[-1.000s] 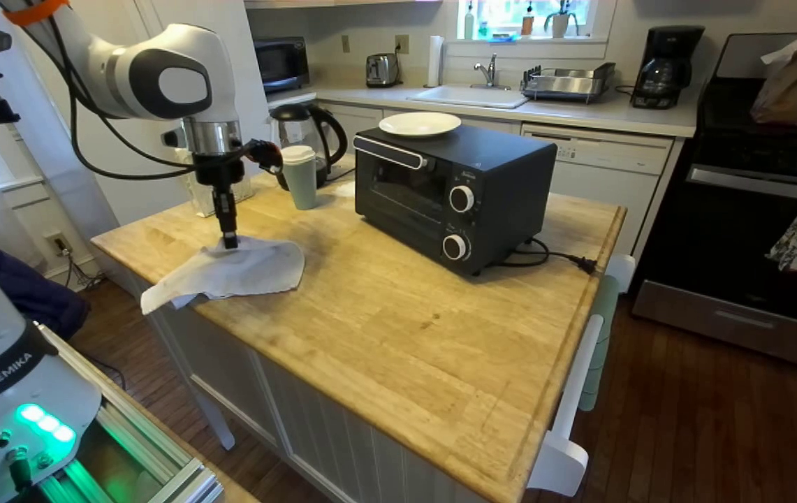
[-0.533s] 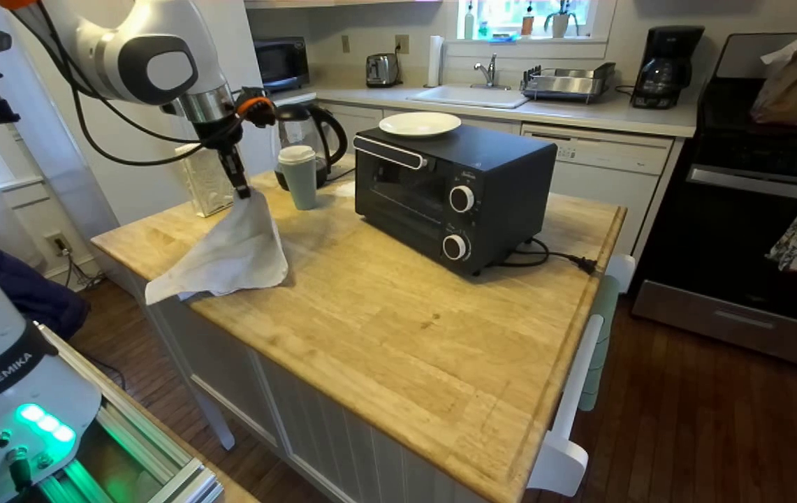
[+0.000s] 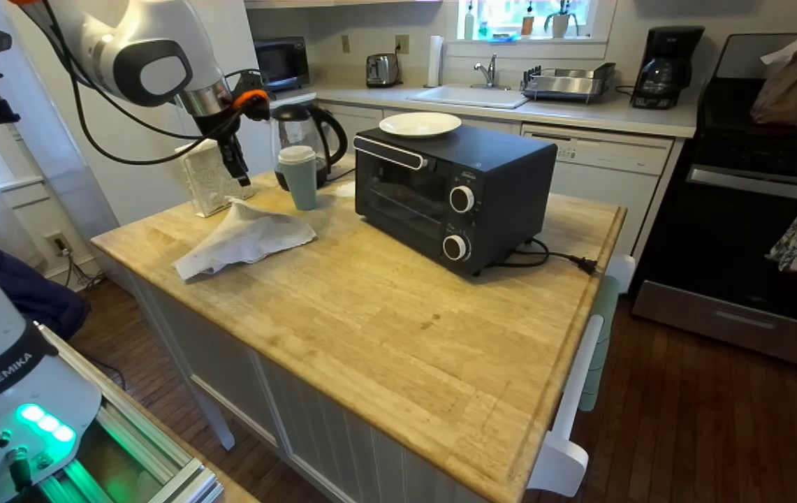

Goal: Remove the towel from the plate which is on top of the oven and spread it on the table

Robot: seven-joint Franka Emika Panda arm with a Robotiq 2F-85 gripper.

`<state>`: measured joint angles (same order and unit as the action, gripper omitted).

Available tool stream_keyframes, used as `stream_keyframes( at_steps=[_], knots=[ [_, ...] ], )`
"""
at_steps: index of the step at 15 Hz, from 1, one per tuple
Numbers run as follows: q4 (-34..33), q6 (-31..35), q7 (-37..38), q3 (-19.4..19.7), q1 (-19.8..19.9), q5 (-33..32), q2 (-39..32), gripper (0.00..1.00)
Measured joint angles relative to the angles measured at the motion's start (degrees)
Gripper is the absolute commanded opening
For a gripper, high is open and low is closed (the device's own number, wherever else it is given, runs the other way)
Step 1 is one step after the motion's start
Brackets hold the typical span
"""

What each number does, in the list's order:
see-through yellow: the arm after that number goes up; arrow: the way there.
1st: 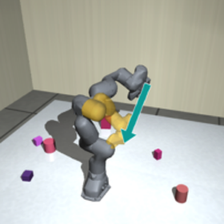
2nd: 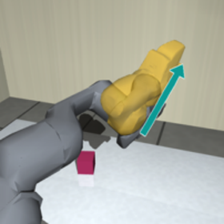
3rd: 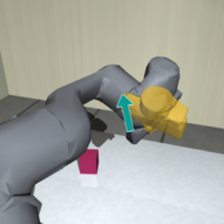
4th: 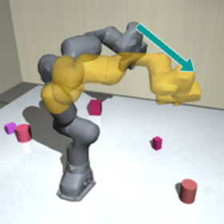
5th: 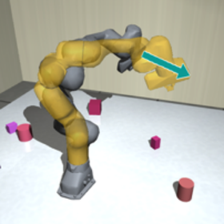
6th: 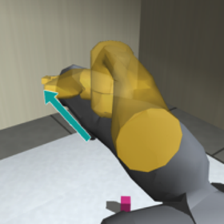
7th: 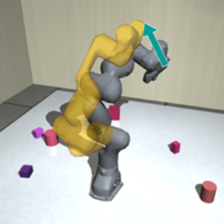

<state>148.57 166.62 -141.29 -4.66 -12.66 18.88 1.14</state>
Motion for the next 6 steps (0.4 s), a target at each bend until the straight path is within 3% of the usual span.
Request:
stream_keyframes(
  at_steps=[3,4,5,6],
  knots=[
    [2.9,-3.8,-0.7,3.4,3.4,-1.3,3.9,0.98],
    [4.7,-6.0,0.2,4.5,5.4,-4.0,6.2,1.0],
    [6.7,-8.1,1.5,5.6,7.5,-7.2,8.6,0.89],
    [8.7,-9.8,2.8,6.7,9.4,-9.4,11.2,0.96]
  ],
)
